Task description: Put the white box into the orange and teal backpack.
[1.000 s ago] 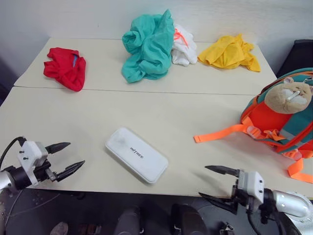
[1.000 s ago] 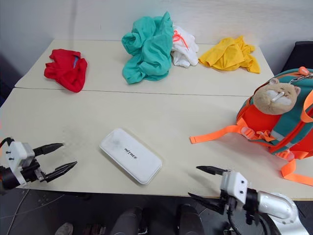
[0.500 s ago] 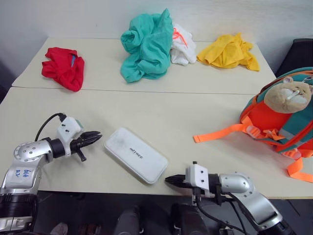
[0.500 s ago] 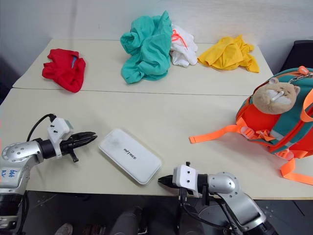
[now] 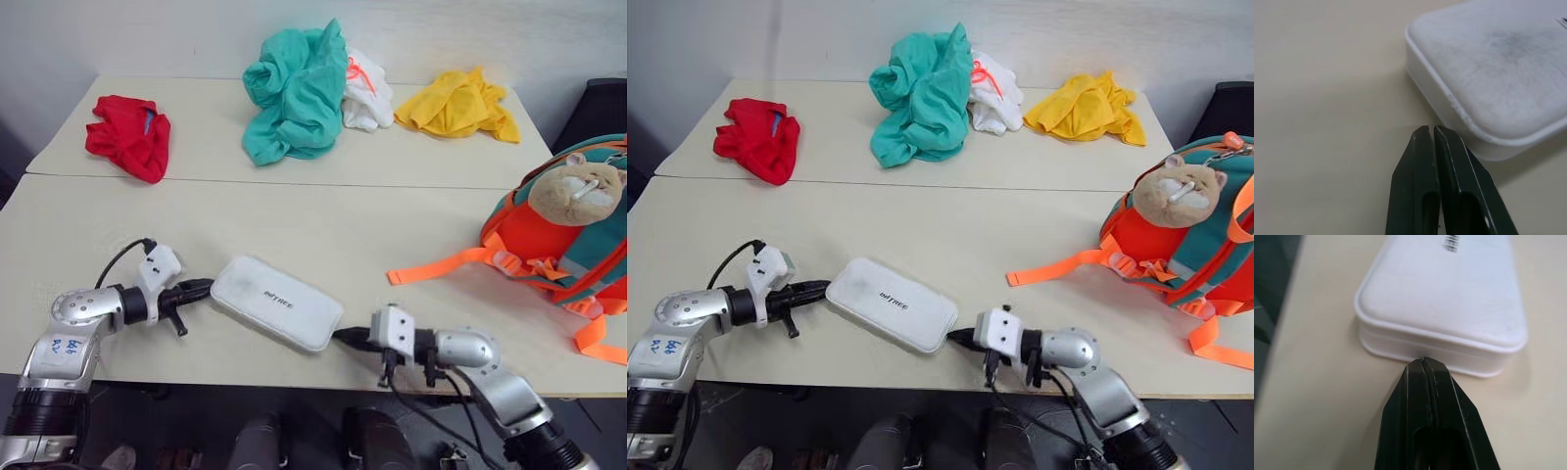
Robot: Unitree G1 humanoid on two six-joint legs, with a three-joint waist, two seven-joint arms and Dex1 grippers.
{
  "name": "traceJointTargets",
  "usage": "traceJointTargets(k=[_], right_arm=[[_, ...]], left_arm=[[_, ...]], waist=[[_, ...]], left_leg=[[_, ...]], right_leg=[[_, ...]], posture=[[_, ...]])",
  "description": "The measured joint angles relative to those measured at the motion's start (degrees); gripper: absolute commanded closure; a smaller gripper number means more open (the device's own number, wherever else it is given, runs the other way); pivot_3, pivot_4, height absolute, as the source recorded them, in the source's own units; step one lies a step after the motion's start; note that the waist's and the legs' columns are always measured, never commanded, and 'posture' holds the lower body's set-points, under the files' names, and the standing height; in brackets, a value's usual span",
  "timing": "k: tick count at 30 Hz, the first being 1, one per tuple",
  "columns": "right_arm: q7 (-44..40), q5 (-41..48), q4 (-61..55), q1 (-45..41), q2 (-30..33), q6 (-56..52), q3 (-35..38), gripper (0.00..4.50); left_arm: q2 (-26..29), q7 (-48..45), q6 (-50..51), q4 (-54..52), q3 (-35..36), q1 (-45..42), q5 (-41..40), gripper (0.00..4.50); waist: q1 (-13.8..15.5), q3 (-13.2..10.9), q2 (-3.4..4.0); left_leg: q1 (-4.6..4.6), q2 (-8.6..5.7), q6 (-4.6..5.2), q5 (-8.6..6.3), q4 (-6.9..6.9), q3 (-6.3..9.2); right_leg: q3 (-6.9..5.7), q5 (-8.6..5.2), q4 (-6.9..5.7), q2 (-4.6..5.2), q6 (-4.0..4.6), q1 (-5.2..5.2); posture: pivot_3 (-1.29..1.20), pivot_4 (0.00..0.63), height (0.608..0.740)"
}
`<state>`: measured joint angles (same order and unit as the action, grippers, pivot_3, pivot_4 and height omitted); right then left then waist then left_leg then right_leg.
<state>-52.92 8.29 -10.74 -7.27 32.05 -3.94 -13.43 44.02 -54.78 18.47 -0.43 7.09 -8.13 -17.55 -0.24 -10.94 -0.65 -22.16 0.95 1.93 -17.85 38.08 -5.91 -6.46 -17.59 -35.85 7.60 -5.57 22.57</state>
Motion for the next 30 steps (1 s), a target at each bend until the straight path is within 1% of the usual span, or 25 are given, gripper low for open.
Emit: traceJointTargets(k=[3,6,11,14,16,18,21,22,23,24,26,28,29,30], right_arm=[[0.0,0.07,2.88,-1.84,0.74,0.17,2.1,4.5],[-0.51,0.04,6.5,-4.3,1.69,0.62,3.55,4.5],[-1.69,-0.12,8.87,-5.43,1.96,2.71,3.93,4.5],[-2.11,-0.19,9.41,-5.57,3.46,3.36,4.4,4.5],[-2.26,-0.16,10.55,-5.93,4.29,3.76,5.28,4.5],[-2.59,-0.21,11.45,-6.6,4.73,3.95,5.59,4.5],[-2.79,-0.43,12.18,-7.33,4.77,4.05,5.54,4.5],[-3.05,-0.44,12.56,-7.62,4.77,4.13,5.54,4.5],[-3.19,-0.46,12.73,-7.83,4.76,4.16,5.48,4.5],[-3.52,-0.49,13.19,-8.26,4.76,4.3,5.37,4.5],[-3.86,-0.57,13.42,-8.76,4.76,4.49,4.93,4.5],[-4.15,-0.59,13.68,-9.09,4.7,4.61,4.83,4.5],[-4.28,-0.65,13.77,-9.54,4.47,4.55,4.59,4.5],[-4.33,-0.68,13.7,-9.85,4.09,4.53,4.3,4.5]], left_arm=[[-0.42,0.04,2.09,-4.37,-0.11,2.63,-0.71,4.34],[-2.17,1.42,3.79,-8.56,-0.34,5.16,-1.36,4.34],[-3.12,4.12,5.43,-10.36,1.08,6.77,-2.17,4.34],[-1.62,4.44,9.99,-10.03,5.26,8.41,-4.98,3.74],[-0.46,5.49,16.78,-9.24,8.87,8.32,-8.2,3.13],[0.25,7.74,30.15,-7.24,12.41,4.62,-13.84,2.49],[2.04,8.98,45.68,-5.16,13.6,-0.95,-19.98,1.59],[2.45,9.3,52.21,-3.97,13.54,-4.03,-21.92,1.25],[2.45,9.64,55.24,-3.14,13.38,-5.71,-22.8,0.98],[2.53,10.2,60.41,-2.12,12.54,-8.95,-23.67,0.65],[3.06,10.35,65.18,-1.39,10.9,-12.11,-24.78,0.09],[1.27,11.46,70.05,0.05,10.04,-15.94,-25.07,0.09],[-1.27,12.7,71.56,2.21,10.11,-18.3,-25.14,0.09],[-2.65,13.47,71.98,3.51,10.06,-19.47,-25.36,0.09]], waist=[[0.07,0.0,0.0],[0.07,0.0,0.0],[0.04,0.0,0.0],[-0.05,0.0,0.0],[-0.03,0.0,0.0],[0.14,0.0,0.0],[0.2,0.0,-0.01],[0.16,0.0,-0.01],[0.13,0.0,-0.01],[0.15,0.01,-0.02],[0.04,0.01,-0.02],[0.13,0.02,-0.02],[0.29,0.02,-0.01],[0.3,0.02,-0.01]], left_leg=[[0.0,-0.01,0.0,0.0,0.0,0.02],[0.0,-0.02,0.01,0.0,0.0,0.04],[0.0,-0.01,-0.01,0.02,0.0,0.03],[0.0,0.0,-0.01,0.02,0.0,0.03],[0.01,0.0,0.0,0.02,0.01,0.04],[0.04,-0.01,0.01,0.05,0.03,0.1],[0.03,-0.05,-0.01,0.07,0.08,0.16],[0.03,-0.06,-0.01,0.08,0.07,0.16],[0.03,-0.06,-0.01,0.08,0.07,0.16],[0.03,-0.06,-0.03,0.09,0.07,0.16],[0.05,-0.07,-0.06,0.13,0.07,0.12],[0.06,-0.07,-0.06,0.16,0.07,0.11],[0.05,-0.11,-0.04,0.21,0.09,0.11],[0.04,-0.12,-0.03,0.23,0.1,0.12]], right_leg=[[0.0,0.0,0.06,0.03,0.0,-0.02],[-0.02,0.0,0.11,0.05,0.0,-0.02],[-0.03,0.0,0.13,0.02,0.0,-0.02],[-0.02,0.0,0.1,0.02,0.0,-0.02],[-0.02,0.0,0.11,0.03,0.0,-0.02],[-0.06,0.0,0.09,0.03,0.0,-0.07],[-0.07,0.0,-0.08,0.03,0.0,-0.1],[-0.06,0.0,-0.13,0.03,-0.01,-0.11],[-0.05,0.0,-0.13,0.0,-0.01,-0.11],[-0.07,0.0,-0.13,-0.02,-0.01,-0.11],[-0.02,0.0,-0.13,-0.05,-0.01,-0.11],[-0.01,0.0,-0.12,-0.07,-0.01,-0.13],[-0.03,0.0,-0.14,-0.08,-0.02,-0.13],[-0.03,0.0,-0.15,-0.08,-0.02,-0.13]], posture=[[0.0,0.15,0.74],[0.0,0.15,0.74],[0.0,0.15,0.74],[0.0,0.15,0.74],[0.0,0.15,0.74],[0.0,0.15,0.74],[0.0,0.15,0.74],[0.0,0.15,0.74],[0.0,0.15,0.74],[0.0,0.15,0.74],[0.0,0.15,0.74],[0.0,0.15,0.74],[0.0,0.15,0.74],[0.0,0.15,0.74]])
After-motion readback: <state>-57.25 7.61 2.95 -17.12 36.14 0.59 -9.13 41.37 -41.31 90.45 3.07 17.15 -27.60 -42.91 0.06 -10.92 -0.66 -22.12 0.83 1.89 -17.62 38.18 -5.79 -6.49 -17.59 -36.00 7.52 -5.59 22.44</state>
